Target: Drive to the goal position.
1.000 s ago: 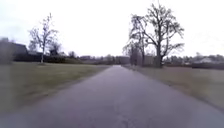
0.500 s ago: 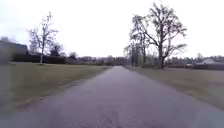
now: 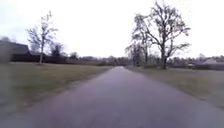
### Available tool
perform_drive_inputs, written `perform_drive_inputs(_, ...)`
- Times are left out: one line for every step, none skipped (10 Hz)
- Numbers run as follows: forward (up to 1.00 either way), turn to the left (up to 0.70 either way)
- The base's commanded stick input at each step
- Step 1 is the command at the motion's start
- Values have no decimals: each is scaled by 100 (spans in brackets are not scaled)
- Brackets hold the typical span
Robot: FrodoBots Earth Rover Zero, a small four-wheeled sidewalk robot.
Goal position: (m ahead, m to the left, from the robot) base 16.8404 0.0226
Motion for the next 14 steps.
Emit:
perform_drive_inputs(100,0)
perform_drive_inputs(100,0)
perform_drive_inputs(100,0)
perform_drive_inputs(100,0)
perform_drive_inputs(100,0)
perform_drive_inputs(100,0)
perform_drive_inputs(100,0)
perform_drive_inputs(100,0)
perform_drive_inputs(100,0)
perform_drive_inputs(100,0)
perform_drive_inputs(100,0)
perform_drive_inputs(100,0)
perform_drive_inputs(100,0)
perform_drive_inputs(100,0)
